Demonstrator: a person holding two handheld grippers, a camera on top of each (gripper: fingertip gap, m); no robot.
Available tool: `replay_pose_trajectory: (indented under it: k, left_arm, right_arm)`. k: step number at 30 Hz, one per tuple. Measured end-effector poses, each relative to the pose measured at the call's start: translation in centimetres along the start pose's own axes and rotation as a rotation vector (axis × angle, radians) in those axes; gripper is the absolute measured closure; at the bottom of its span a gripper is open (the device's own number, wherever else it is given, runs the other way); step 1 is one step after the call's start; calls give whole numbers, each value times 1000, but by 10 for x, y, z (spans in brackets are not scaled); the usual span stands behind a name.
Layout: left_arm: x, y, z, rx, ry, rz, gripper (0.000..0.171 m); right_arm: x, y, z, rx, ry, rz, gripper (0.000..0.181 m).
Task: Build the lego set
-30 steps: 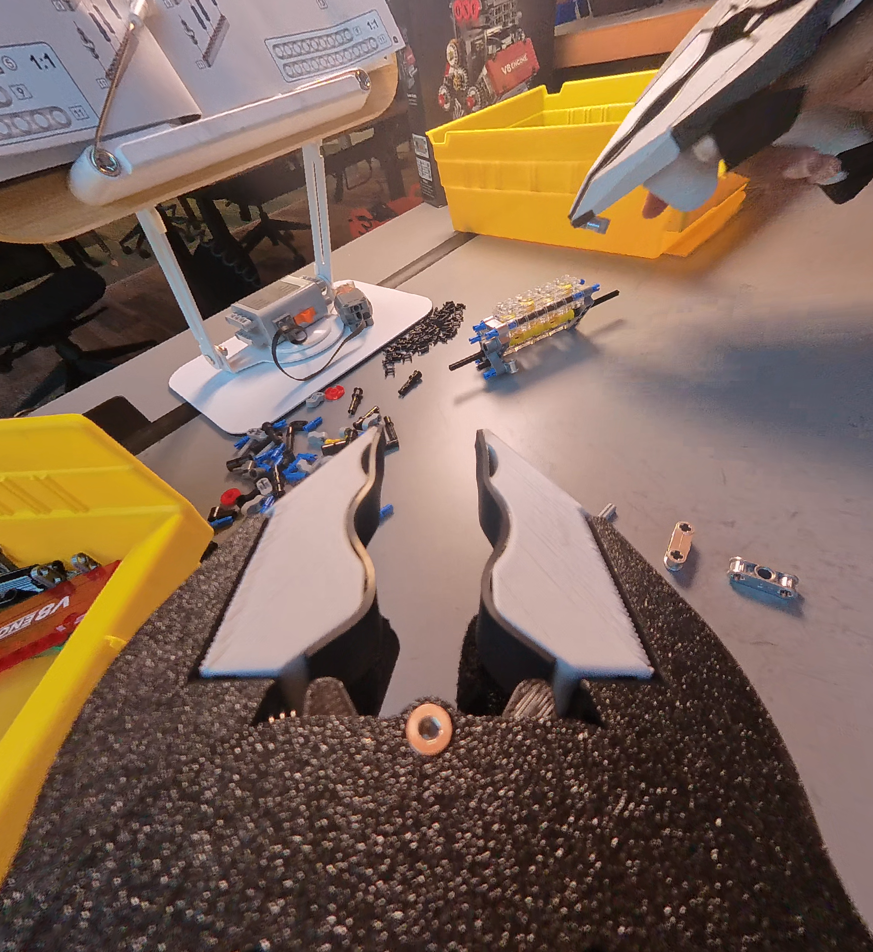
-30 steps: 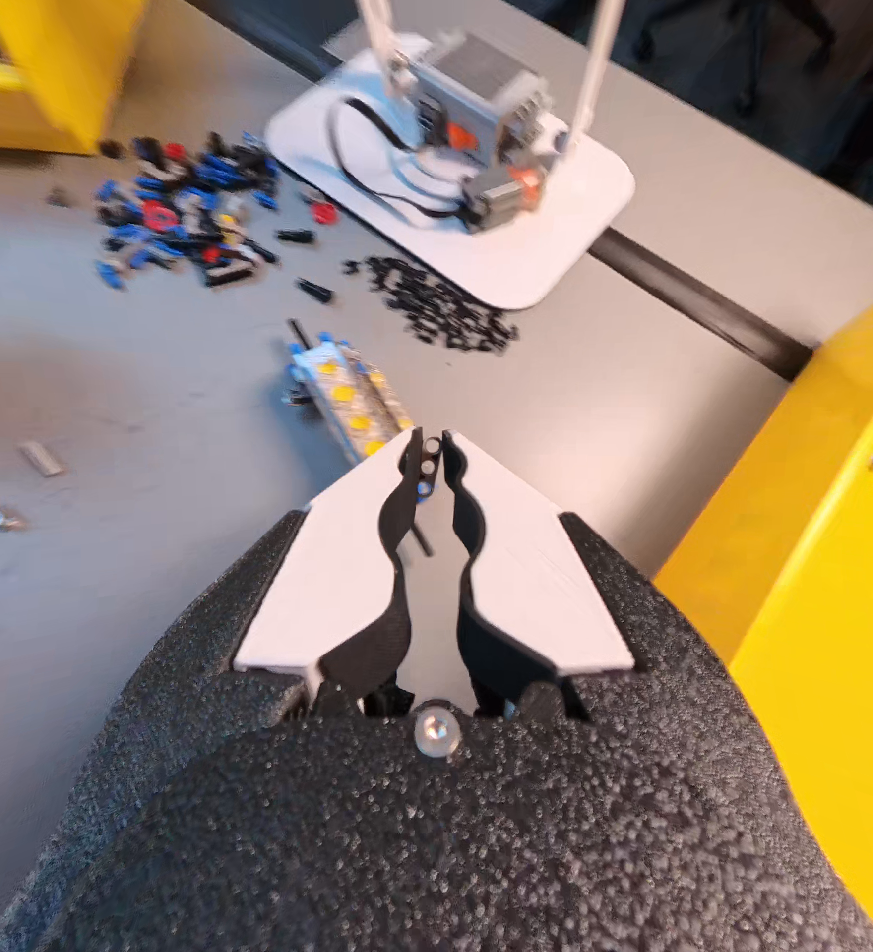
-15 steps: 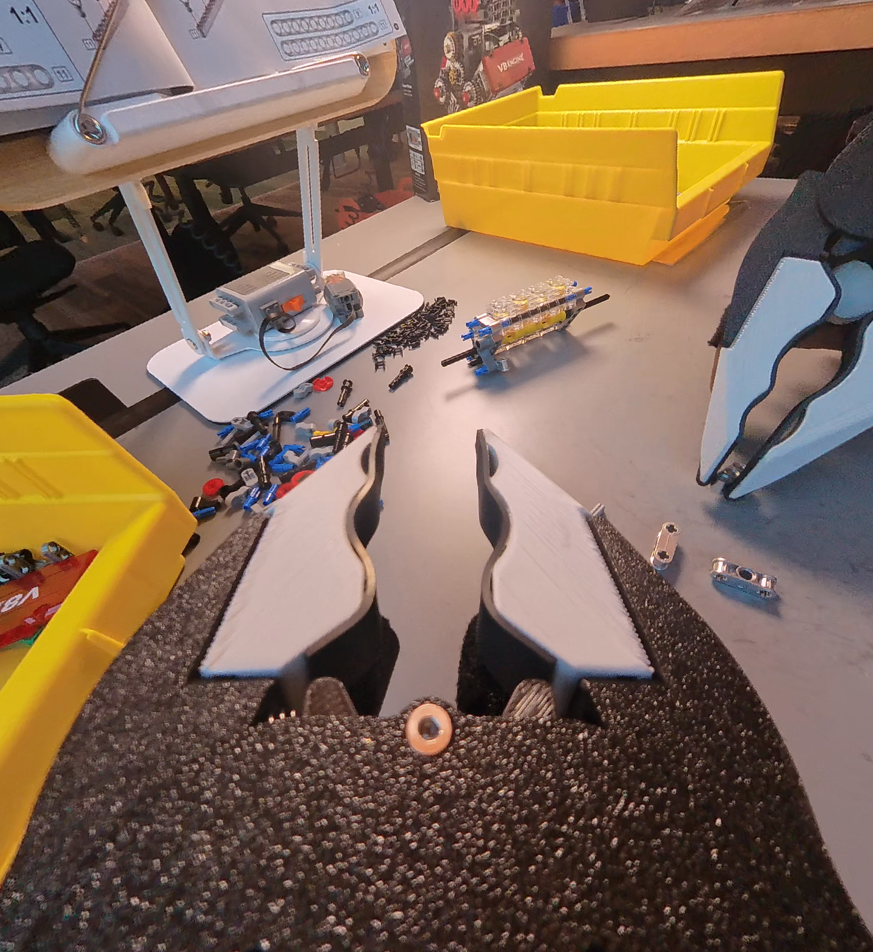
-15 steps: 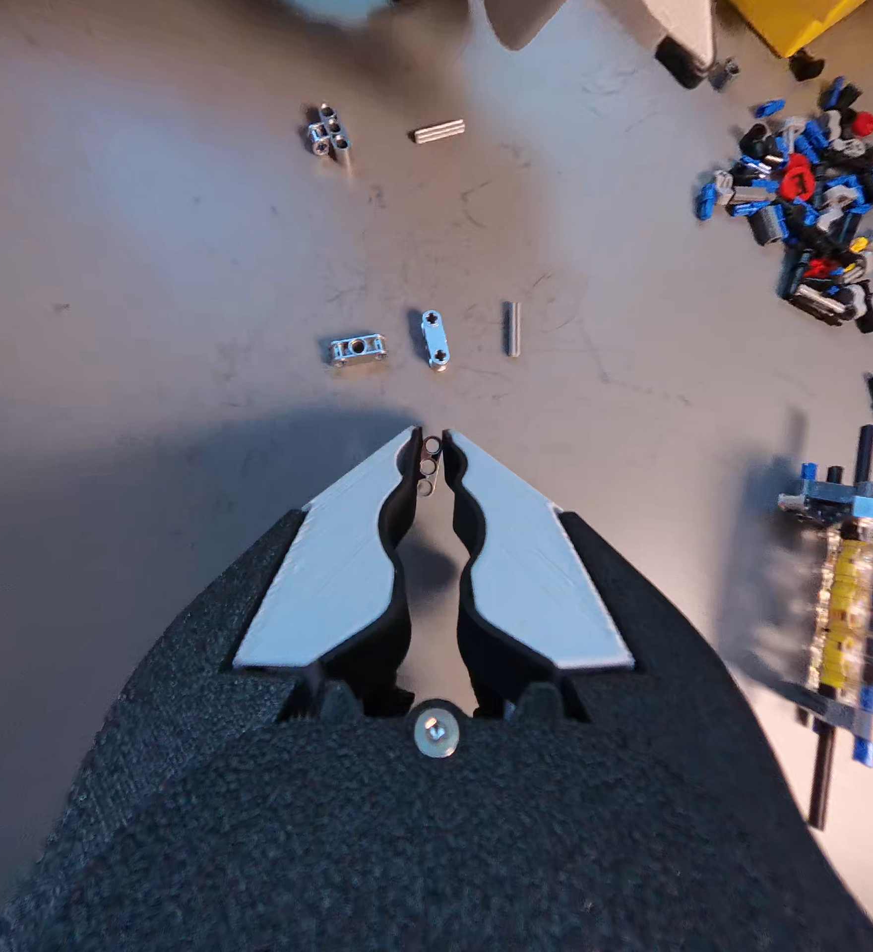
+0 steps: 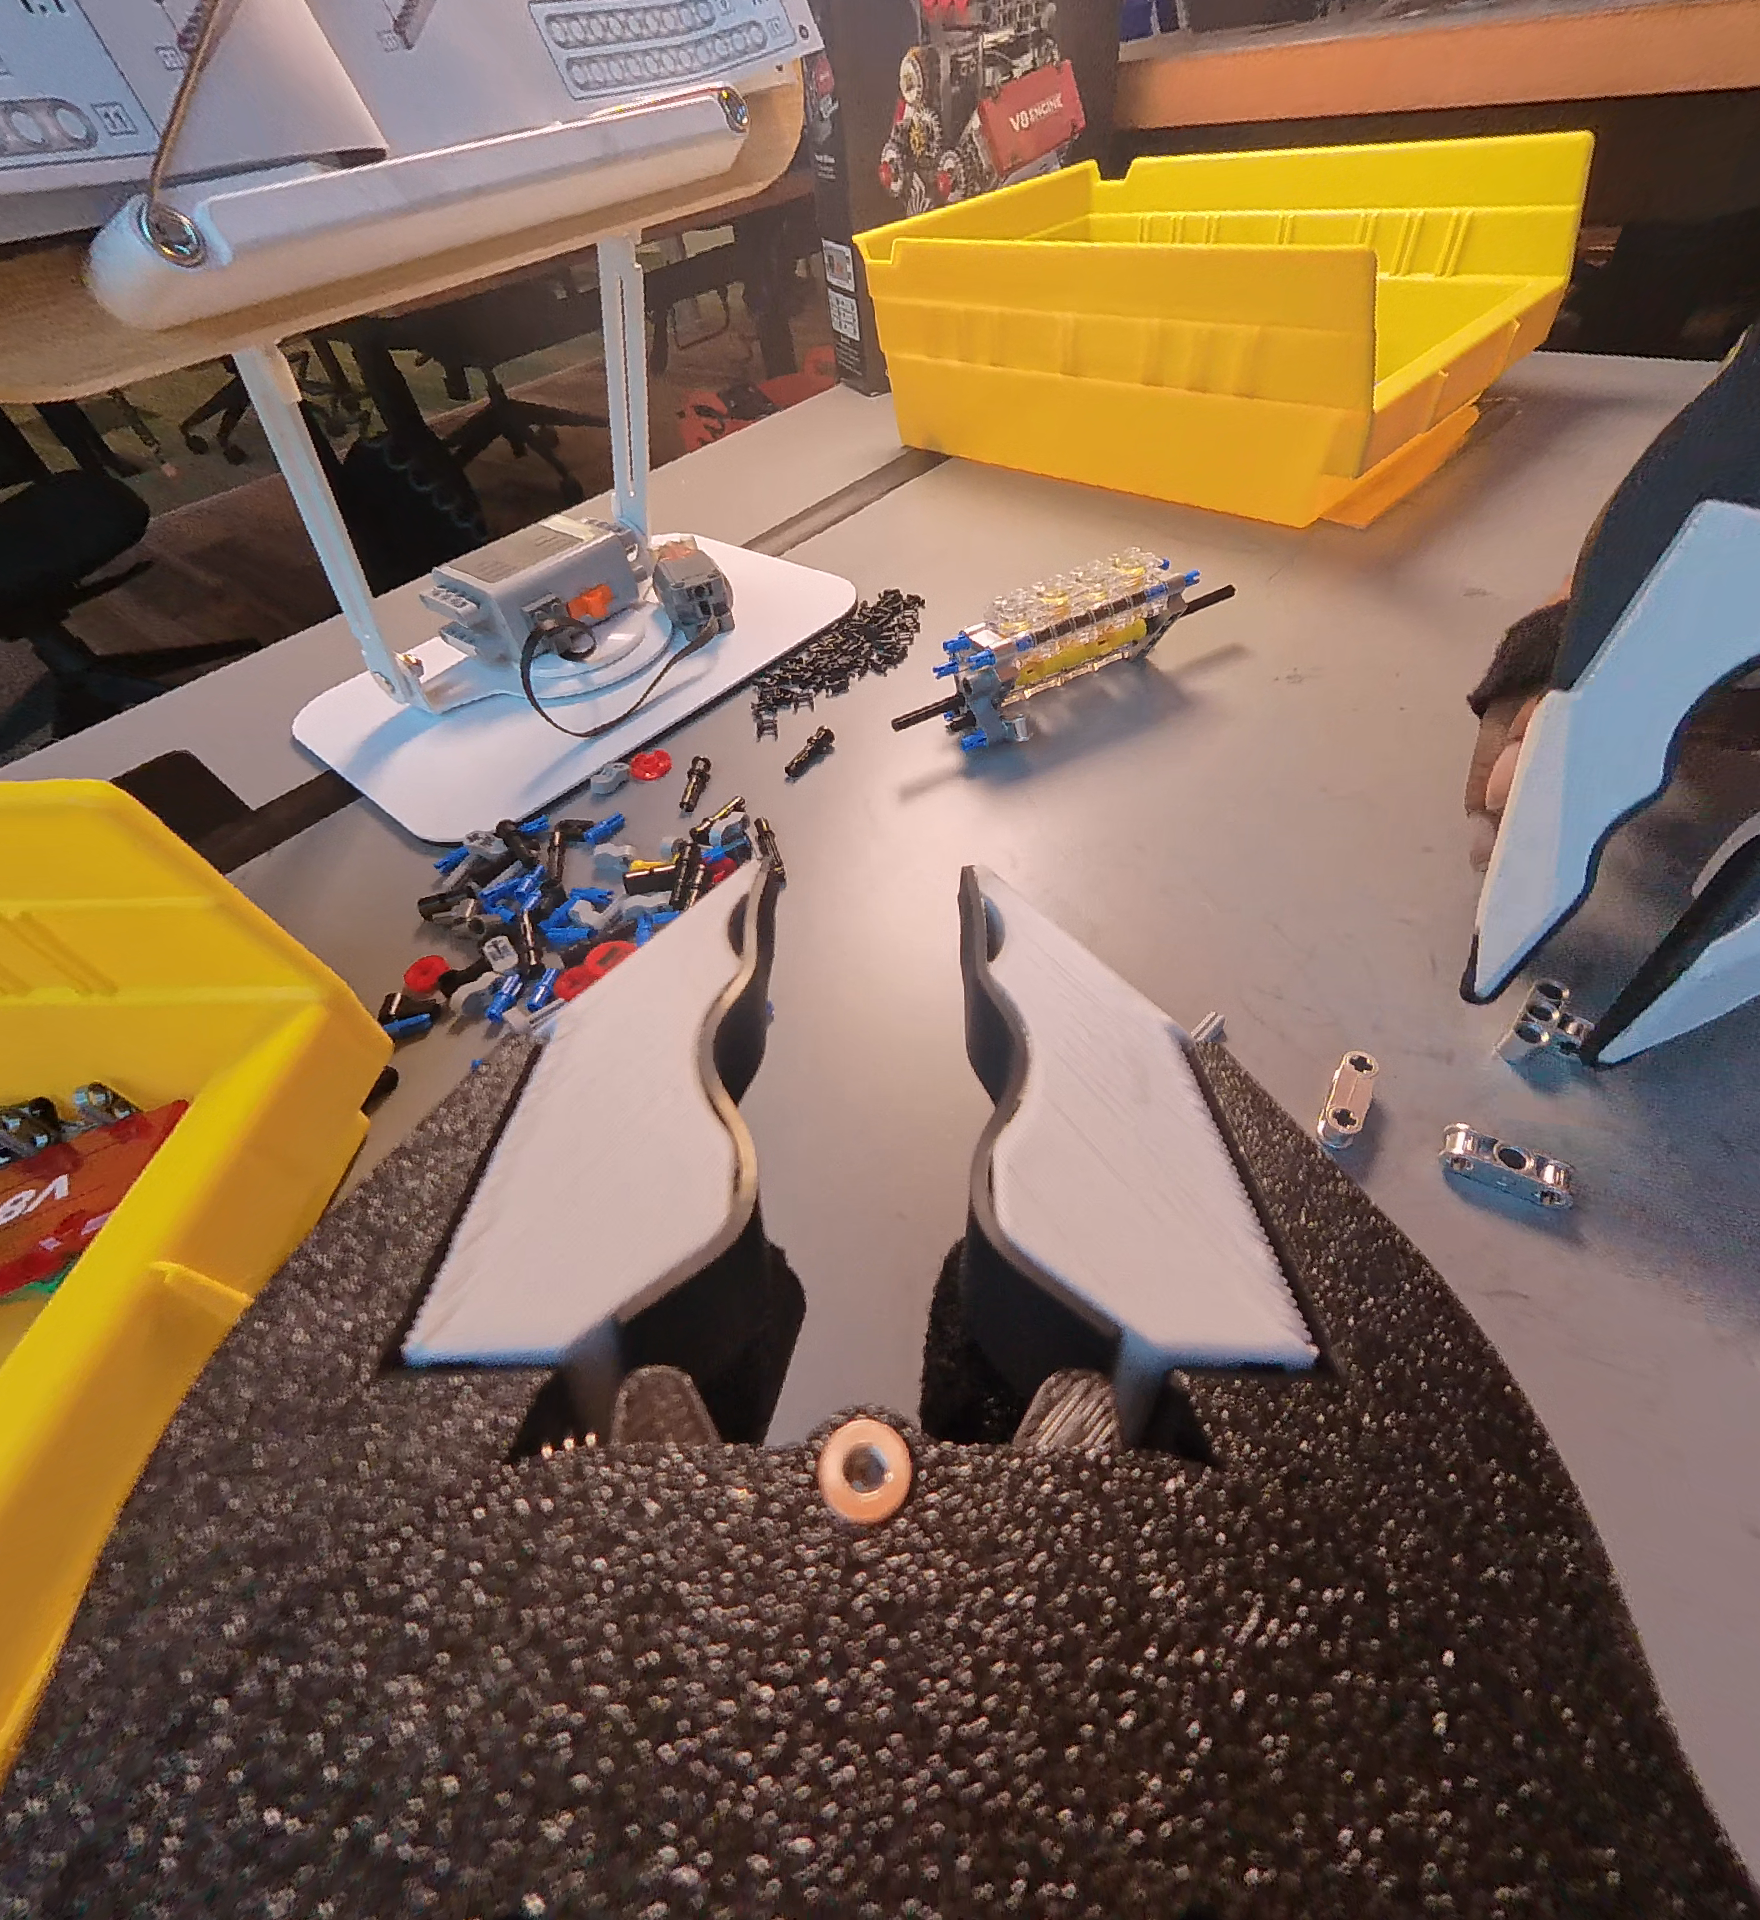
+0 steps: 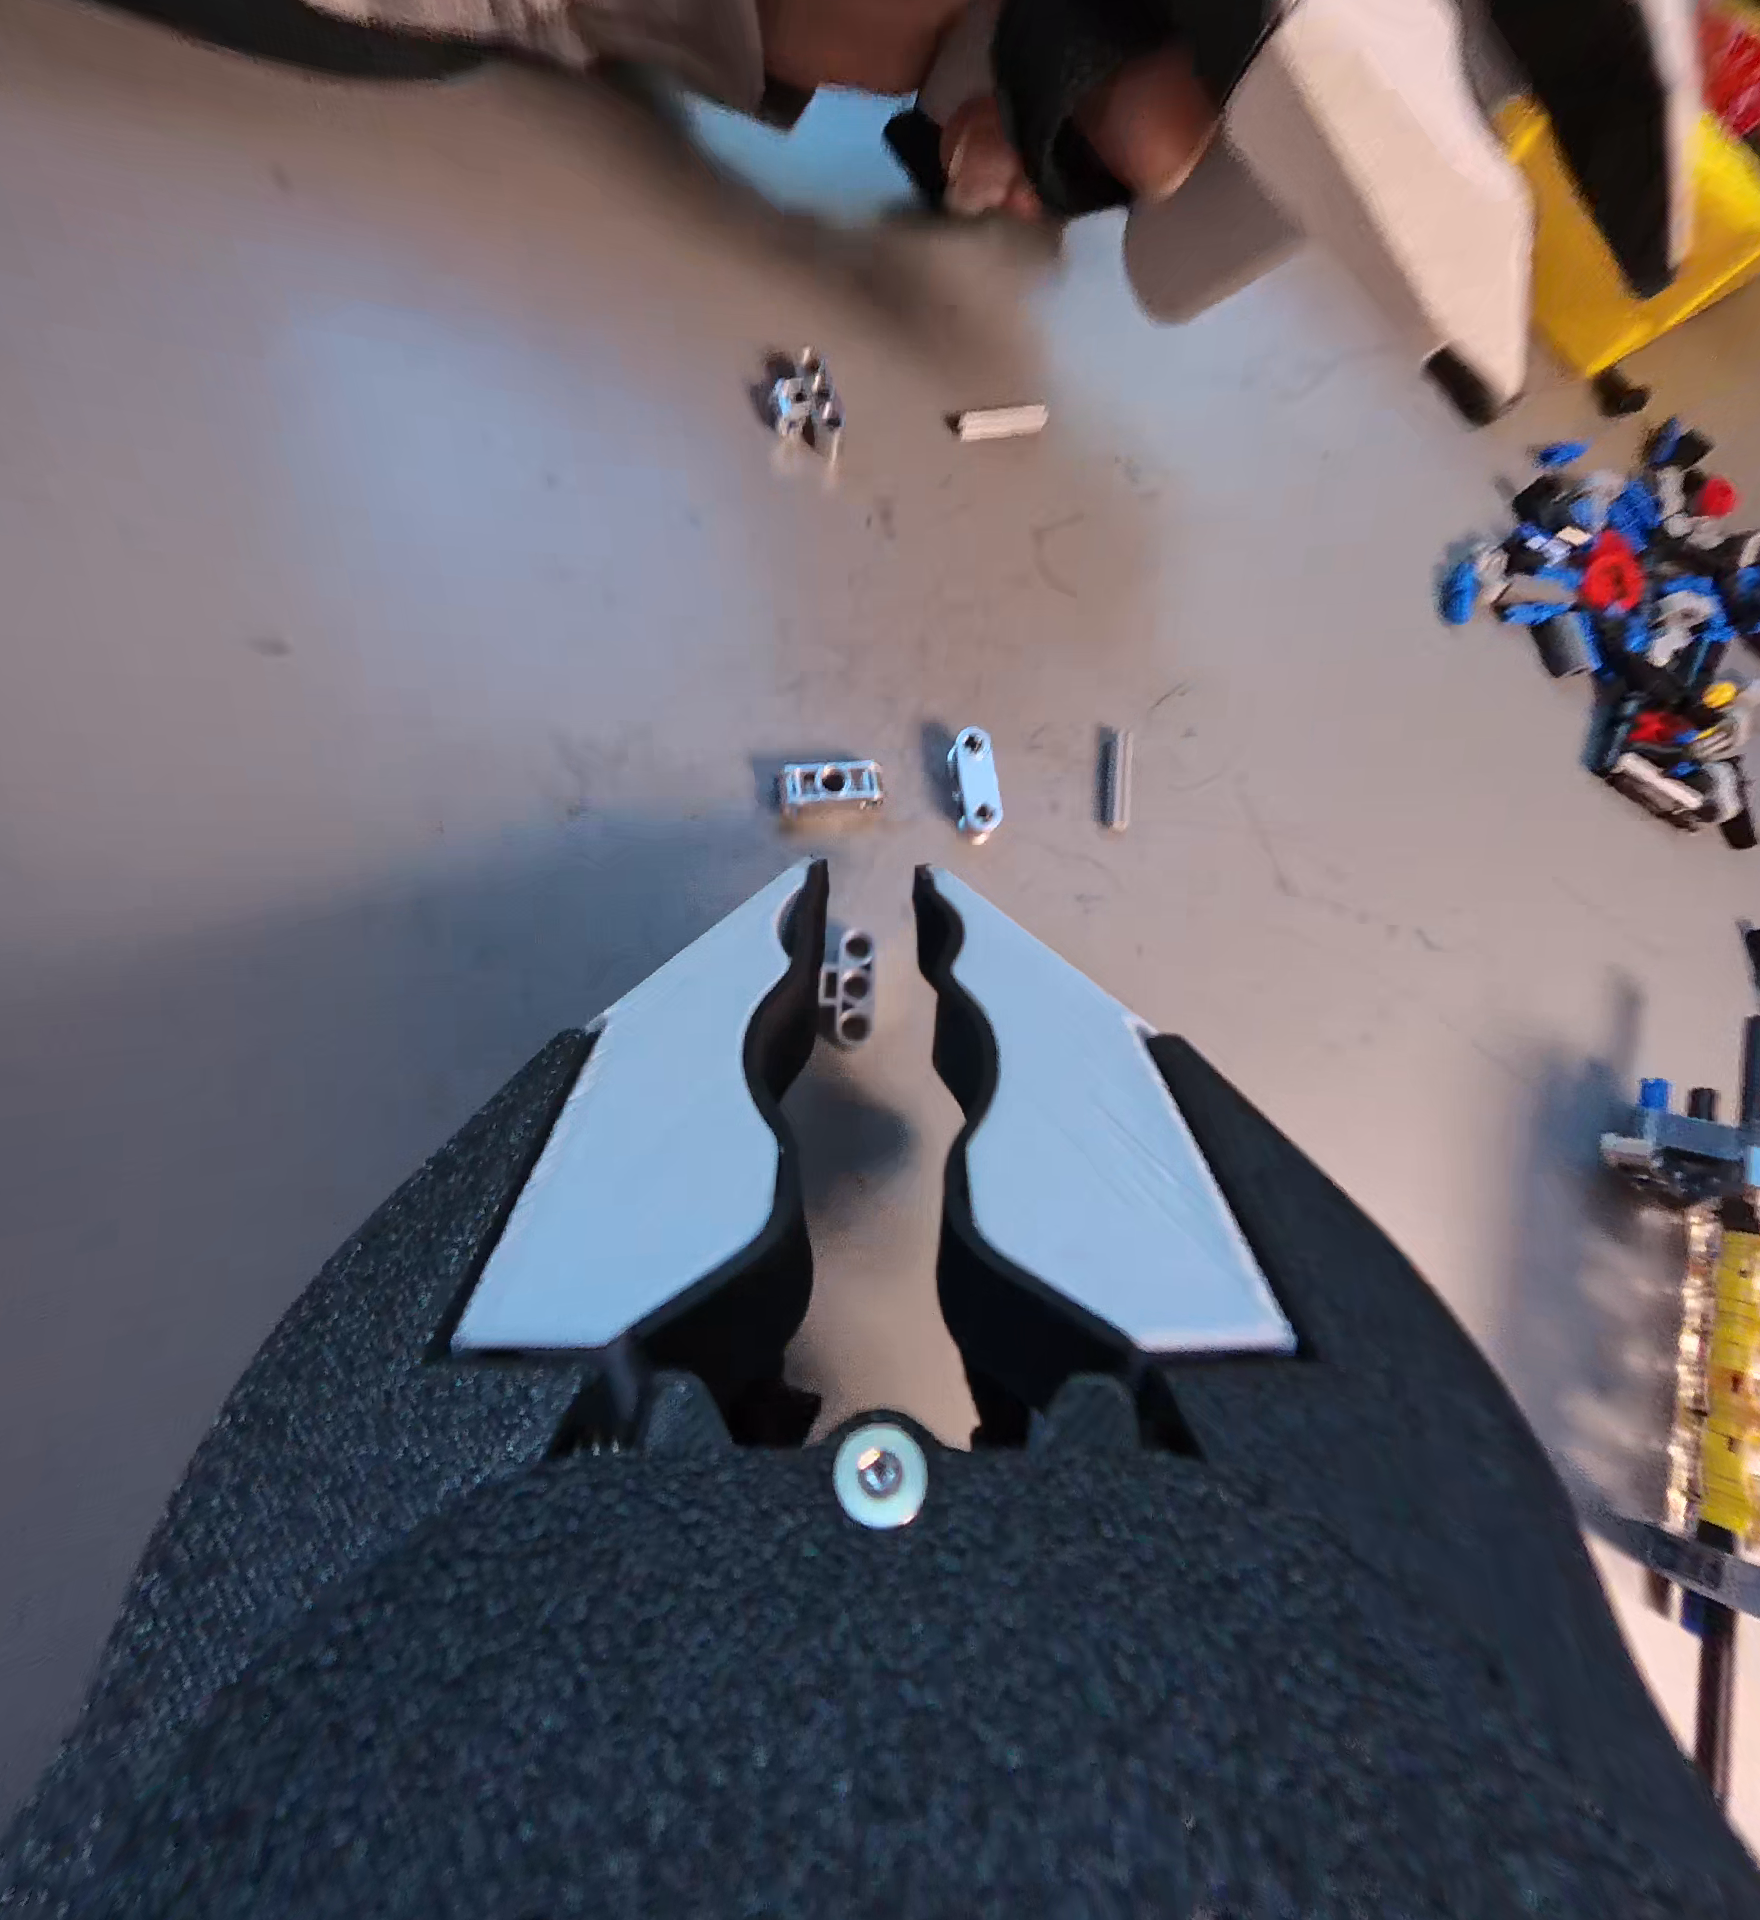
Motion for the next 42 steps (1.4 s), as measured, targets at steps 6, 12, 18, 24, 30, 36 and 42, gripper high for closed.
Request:
replay_pose_trajectory:
  k: [6,12,18,24,30,36,42]
  left_arm:
    - [-1,-1,-1,-7,-5,11,138]
    - [-1,-2,-3,-14,-18,24,138]
    - [-2,-2,-4,-19,-21,30,138]
    - [-3,-4,-6,-33,-32,55,138]
    - [-14,-14,-13,-122,-42,171,138]
    - [-55,-10,-35,-241,7,297,139]
    - [-133,9,-65,-312,54,467,154]
  right_arm:
    - [-9,-24,26,228,119,286,142]
    - [-1,-41,45,432,232,420,126]
    - [5,-48,52,550,259,446,121]
    - [6,-53,54,609,260,463,122]
    - [7,-59,55,670,244,461,122]
    - [9,-58,56,682,257,466,122]
    - [8,-53,54,652,238,456,126]
Point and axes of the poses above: each gripper's, where its closed fingertips meet, y out along the fingers, x out of its underside, z = x × y across the jaws, the point moved 9 cm from there along -y, back along the fingers, and after that the axes turned 12 degrees about -y, right-handed, at the moved point
